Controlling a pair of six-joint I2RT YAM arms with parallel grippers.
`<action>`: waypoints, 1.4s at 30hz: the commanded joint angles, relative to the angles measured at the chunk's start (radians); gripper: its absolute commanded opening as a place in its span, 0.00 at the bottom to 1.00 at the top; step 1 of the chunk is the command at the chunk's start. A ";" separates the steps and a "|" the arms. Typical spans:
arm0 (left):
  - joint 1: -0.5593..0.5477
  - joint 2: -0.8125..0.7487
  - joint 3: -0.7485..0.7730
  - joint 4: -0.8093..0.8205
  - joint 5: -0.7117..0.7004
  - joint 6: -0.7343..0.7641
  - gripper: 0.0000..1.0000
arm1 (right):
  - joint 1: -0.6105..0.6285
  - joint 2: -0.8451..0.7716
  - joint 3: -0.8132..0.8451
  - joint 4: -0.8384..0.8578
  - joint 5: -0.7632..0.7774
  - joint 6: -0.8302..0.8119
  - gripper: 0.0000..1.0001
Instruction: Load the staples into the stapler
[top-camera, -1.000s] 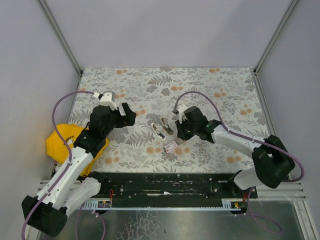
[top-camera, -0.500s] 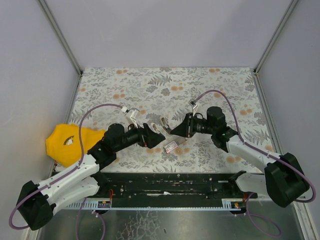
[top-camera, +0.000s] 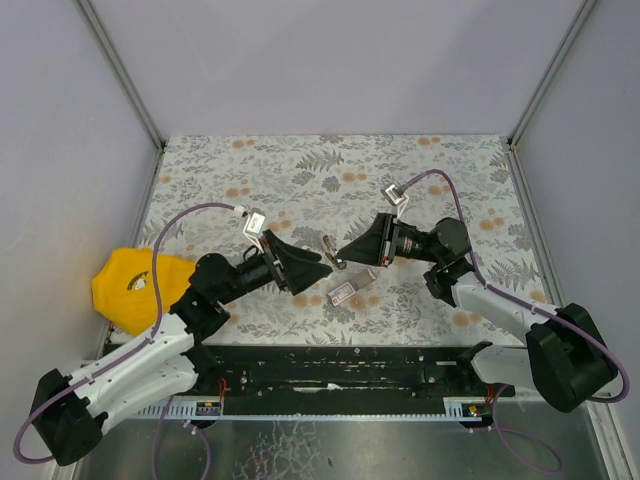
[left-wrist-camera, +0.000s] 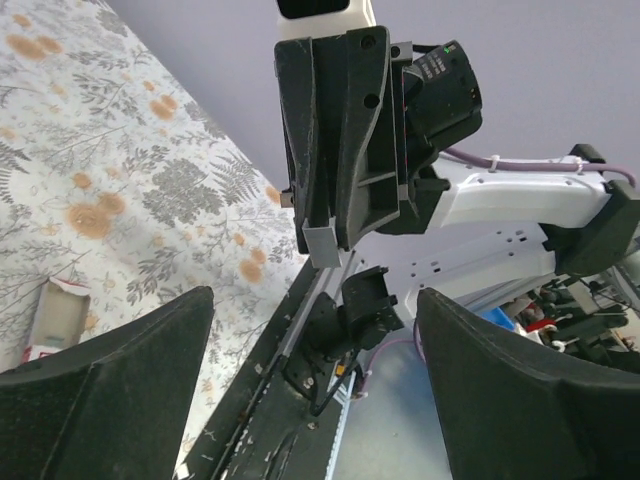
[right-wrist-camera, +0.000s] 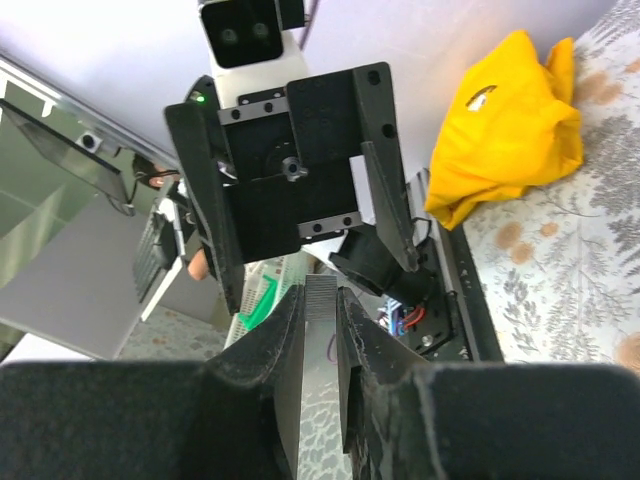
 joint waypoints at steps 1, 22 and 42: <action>-0.006 0.023 -0.025 0.182 0.014 -0.105 0.77 | 0.019 -0.001 0.011 0.145 -0.032 0.088 0.22; -0.043 0.123 0.027 0.201 0.113 -0.123 0.71 | 0.068 -0.003 0.050 0.051 0.007 0.013 0.22; -0.052 0.123 0.027 0.227 0.073 -0.154 0.35 | 0.068 -0.002 0.041 0.057 -0.008 0.015 0.21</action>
